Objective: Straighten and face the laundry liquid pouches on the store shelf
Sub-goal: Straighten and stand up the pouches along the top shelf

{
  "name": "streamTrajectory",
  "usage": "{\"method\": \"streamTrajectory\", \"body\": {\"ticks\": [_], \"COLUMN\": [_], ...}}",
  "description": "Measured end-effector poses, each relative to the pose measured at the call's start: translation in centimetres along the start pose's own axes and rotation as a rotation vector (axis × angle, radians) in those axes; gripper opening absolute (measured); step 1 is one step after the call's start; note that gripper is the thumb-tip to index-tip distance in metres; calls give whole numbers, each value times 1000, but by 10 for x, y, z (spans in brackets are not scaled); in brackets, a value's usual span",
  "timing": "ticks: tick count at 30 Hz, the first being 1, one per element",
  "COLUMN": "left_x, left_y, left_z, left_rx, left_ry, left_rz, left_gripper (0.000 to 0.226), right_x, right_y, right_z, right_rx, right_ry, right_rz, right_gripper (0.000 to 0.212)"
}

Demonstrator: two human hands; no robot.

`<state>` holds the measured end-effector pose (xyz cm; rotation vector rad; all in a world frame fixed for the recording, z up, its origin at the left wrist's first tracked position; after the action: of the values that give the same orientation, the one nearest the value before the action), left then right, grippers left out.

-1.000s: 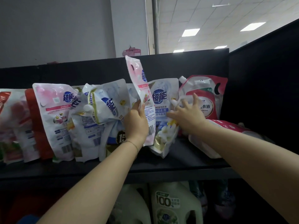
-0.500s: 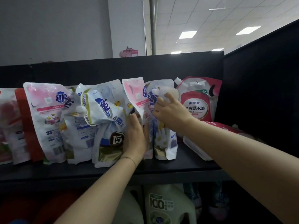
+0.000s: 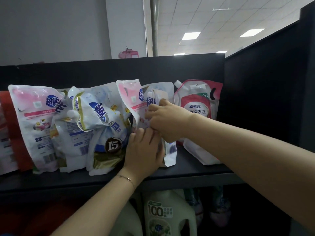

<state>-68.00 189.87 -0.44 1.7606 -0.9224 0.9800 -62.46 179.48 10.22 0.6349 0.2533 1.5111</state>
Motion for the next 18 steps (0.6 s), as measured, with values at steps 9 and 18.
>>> {"method": "streamTrajectory", "body": {"ticks": [9, 18], "left_x": [25, 56], "left_y": [1, -22], "left_z": [37, 96], "left_rx": [-201, -468], "left_ry": [-146, 165], "left_rz": [-48, -474], "left_gripper": [11, 28], "right_x": [-60, -120], "right_y": [-25, -70], "right_z": [18, 47], "right_rx": [65, 275], "right_ry": [-47, -367], "right_rz": [357, 41], "right_gripper": [25, 19]}}
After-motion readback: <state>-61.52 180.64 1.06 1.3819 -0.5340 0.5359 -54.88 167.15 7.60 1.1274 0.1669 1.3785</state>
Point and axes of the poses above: each hand's wrist, its own x-axis towards the middle knuckle, its own y-axis out of the back of the hand, z = x × y, the point moved 1 cm from there along x, towards the middle knuckle, and after that the axes turned 6 degrees about -z, right-handed, at the moved point
